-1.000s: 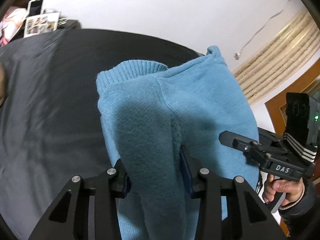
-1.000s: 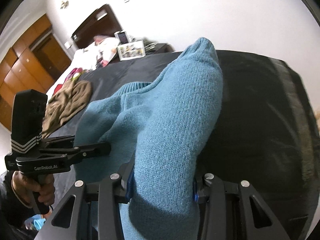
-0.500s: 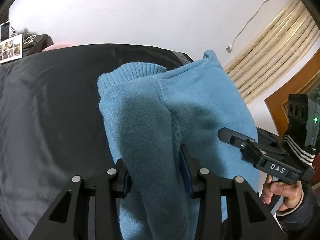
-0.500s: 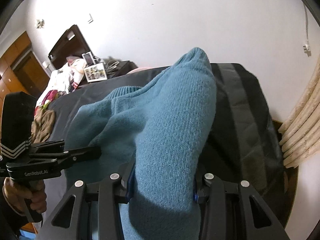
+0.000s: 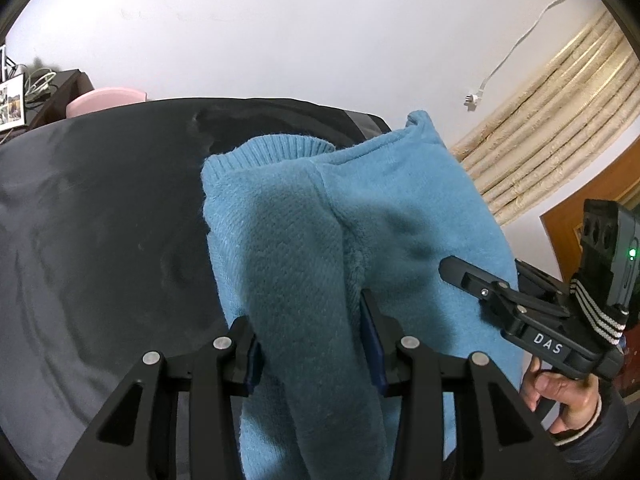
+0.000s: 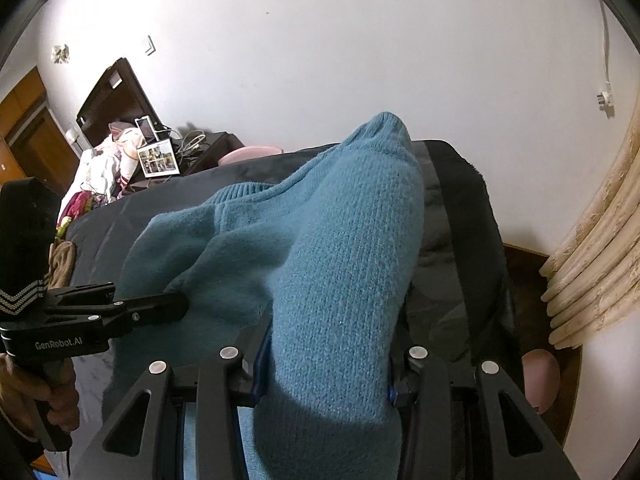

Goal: Fold clothes

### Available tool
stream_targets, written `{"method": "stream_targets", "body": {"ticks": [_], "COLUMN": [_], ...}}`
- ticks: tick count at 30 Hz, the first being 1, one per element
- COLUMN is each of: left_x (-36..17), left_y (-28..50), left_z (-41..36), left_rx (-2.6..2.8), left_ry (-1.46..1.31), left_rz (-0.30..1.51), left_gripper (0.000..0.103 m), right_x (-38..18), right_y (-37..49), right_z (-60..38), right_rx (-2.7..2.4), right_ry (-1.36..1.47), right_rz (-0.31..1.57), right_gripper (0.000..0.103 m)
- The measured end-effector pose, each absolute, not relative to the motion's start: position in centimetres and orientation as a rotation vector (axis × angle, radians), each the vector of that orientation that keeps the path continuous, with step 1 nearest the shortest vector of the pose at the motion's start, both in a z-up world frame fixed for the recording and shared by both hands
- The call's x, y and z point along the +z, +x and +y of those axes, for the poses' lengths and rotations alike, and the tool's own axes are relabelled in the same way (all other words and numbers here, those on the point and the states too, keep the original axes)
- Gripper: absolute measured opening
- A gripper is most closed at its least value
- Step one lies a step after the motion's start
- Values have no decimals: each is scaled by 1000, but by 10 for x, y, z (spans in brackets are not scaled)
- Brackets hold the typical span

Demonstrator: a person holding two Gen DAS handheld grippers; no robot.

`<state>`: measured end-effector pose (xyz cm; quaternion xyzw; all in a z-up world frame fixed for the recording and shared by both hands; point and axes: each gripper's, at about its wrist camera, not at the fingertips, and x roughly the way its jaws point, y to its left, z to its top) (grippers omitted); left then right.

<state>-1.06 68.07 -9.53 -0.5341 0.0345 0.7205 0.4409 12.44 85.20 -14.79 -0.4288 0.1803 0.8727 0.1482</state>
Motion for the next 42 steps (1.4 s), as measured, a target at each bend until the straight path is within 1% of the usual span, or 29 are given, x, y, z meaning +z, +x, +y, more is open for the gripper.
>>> {"method": "stream_targets", "body": {"ticks": [3,5,6,7,8,9,10,12,18,19,23,26,29,33,35,36,37,39,42], "left_x": [-102,-107,-108,-109,-110,-110,-110,-110,-88,-80,-60,-56,-62,-80,-94,-100,-106,-110,-110], "left_y": [-14,-15,-16,-17,-18,-19,-20,-23,-28,-28,-16,4,31,58,64,63,62,59,62], "left_z": [689,690,690,690,689,688,688,685,663,654,632,624,625,628,629,628,627,624,625], "left_rx": [1792,1798,1803,1810,1817,1821,1825,1827,1885,1891,1869,1819,1754,1726,1763,1775,1786,1779,1788], "left_ry": [-1340,-1348,-1351,-1349,-1346,-1345,-1343,-1344,-1330,-1317,-1280,-1270,-1284,-1318,-1370,-1395,-1418,-1441,-1414], "left_rz": [101,107,109,119,130,141,152,163,128,104,48,67,98,188,256,271,284,256,309], "left_gripper": [56,63,67,71,73,78,81,83,83,83,83,83,83,83,79,69,65,64,64], "right_x": [-158,-166,-168,-170,-171,-171,-171,-166,-135,-131,-125,-132,-142,-152,-156,-158,-161,-168,-180], "right_y": [123,123,124,124,125,126,127,132,162,167,192,204,216,225,227,228,229,231,236], "right_z": [860,866,868,870,871,871,872,873,860,855,837,827,824,819,817,816,815,813,812], "right_rx": [2495,2485,2485,2486,2482,2472,2466,2471,2508,2517,2521,2484,2453,2433,2436,2436,2430,2400,2361], "right_ry": [-1270,-1298,-1297,-1296,-1295,-1294,-1288,-1270,-1174,-1173,-1196,-1232,-1255,-1271,-1279,-1287,-1298,-1336,-1398], "right_rz": [531,550,560,570,573,565,557,554,516,515,461,417,454,487,488,486,473,421,360], "right_gripper": [44,48,51,60,66,74,76,76,78,79,80,80,80,80,80,80,80,80,80]}}
